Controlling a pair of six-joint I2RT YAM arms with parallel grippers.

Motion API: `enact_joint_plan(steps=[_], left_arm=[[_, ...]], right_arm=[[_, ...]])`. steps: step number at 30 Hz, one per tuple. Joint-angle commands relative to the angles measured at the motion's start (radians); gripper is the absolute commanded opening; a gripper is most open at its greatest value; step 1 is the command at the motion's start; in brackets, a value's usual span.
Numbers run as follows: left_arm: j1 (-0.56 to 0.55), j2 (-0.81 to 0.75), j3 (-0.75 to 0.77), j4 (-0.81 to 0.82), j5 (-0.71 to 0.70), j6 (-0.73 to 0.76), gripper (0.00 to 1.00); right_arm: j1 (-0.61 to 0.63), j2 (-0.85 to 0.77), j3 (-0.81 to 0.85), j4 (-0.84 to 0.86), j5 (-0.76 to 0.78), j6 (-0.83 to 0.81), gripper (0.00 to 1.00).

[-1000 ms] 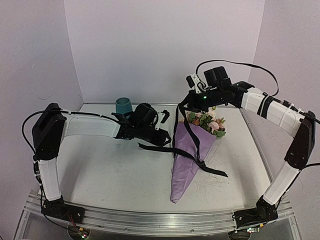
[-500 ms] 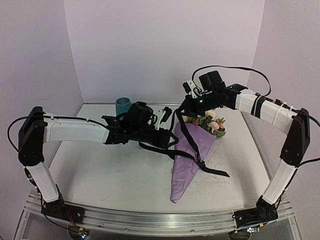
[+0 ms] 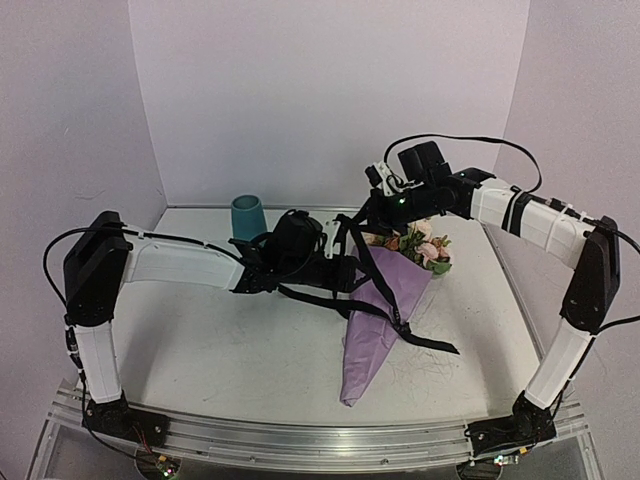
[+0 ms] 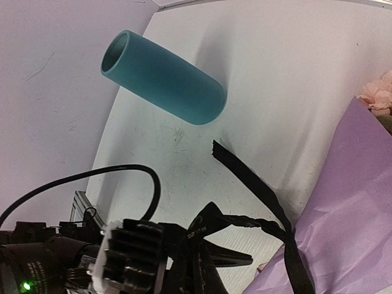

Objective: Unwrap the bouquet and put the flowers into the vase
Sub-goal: Untie the ribbon from the wrapping paper.

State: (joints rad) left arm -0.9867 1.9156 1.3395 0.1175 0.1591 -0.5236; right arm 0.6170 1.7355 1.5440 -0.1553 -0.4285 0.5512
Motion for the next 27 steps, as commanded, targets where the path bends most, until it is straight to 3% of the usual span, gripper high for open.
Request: enact_joint_plan(steps=[1, 9, 14, 16, 22, 27], left_arm=[[0.003, 0.028, 0.093, 0.061, -0.049, 0.017, 0.6], [0.003, 0.07, 0.175, 0.088, 0.023, 0.052, 0.54], [0.007, 0.051, 0.149, 0.086, -0.022, 0.029, 0.13], [0.013, 0.024, 0.116, 0.081, -0.061, 0.025, 0.01], [0.054, -0.067, 0.04, -0.002, -0.091, 0.035, 0.0], [0.103, -0.144, 0.014, -0.108, -0.091, 0.057, 0.0]], right_arm=[[0.001, -0.045, -0.019, 0.024, -0.036, 0.039, 0.03], [0.001, -0.057, -0.046, 0.043, -0.037, 0.06, 0.03], [0.001, -0.069, -0.052, 0.043, -0.008, 0.065, 0.08], [0.001, -0.083, -0.06, 0.043, 0.022, 0.064, 0.17], [0.0, -0.135, -0.096, 0.026, 0.119, 0.035, 0.43], [0.0, -0.181, -0.177, -0.001, 0.171, 0.003, 0.45]])
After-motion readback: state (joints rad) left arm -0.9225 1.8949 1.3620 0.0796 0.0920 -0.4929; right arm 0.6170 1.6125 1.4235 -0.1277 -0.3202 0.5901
